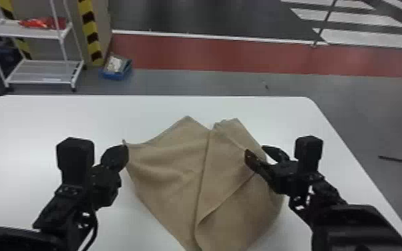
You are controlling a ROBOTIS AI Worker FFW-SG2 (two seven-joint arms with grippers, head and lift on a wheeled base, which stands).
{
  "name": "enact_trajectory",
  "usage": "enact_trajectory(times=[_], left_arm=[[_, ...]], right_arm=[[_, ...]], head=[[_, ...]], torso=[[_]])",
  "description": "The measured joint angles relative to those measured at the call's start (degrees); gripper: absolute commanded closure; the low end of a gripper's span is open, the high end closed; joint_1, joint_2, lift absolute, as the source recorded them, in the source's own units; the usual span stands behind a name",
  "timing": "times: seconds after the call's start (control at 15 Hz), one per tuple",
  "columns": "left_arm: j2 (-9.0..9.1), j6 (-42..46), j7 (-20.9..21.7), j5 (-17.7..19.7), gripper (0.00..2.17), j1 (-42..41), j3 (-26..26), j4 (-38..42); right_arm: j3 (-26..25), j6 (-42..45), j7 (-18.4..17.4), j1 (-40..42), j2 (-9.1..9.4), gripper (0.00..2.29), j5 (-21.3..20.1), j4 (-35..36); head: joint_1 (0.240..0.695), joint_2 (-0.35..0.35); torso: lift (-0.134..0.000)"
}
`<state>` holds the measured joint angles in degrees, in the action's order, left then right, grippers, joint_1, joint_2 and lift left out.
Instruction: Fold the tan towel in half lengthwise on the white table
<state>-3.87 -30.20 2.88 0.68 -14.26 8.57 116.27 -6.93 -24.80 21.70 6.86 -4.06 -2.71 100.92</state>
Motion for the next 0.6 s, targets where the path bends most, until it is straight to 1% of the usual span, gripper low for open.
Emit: enact_trajectory(times=[0.2,0.27,0.33,0.4,0.47,0.6], left_arm=[[-0.29,0.0,0.2,0.0,1.53,-0.2,-0.3,0.2],[-0.33,0.0,0.3,0.0,1.53,-0.2,-0.3,0.2],[-0.34,0.0,0.4,0.1,1.53,-0.1,-0.3,0.2],[-0.35,0.0,0.4,0.1,1.53,0.0,-0.3,0.2],[-0.35,0.0,0.4,0.1,1.53,0.1,-0.3,0.2],[-0.35,0.0,0.3,0.2,1.53,0.3,-0.2,0.1]], right_arm=[[1.1,-2.7,0.5,-0.6,-0.02,0.59,-2.6,-0.7],[1.2,-3.1,0.5,-0.6,-0.04,0.62,-3.1,-0.7],[1.2,-3.4,0.5,-0.5,-0.06,0.94,-3.5,-0.3],[1.2,-3.7,0.5,-0.4,-0.07,1.19,-3.7,0.0],[1.1,-3.9,0.5,-0.2,-0.07,1.29,-3.8,0.4],[1.0,-3.4,0.5,0.1,-0.04,1.30,-3.5,1.1]], head=[[0.695,-0.104],[0.695,-0.104],[0.695,-0.105],[0.695,-0.107],[0.695,-0.108],[0.695,-0.108]], torso=[[-0.123],[-0.123],[-0.123],[-0.123],[-0.123],[-0.123]])
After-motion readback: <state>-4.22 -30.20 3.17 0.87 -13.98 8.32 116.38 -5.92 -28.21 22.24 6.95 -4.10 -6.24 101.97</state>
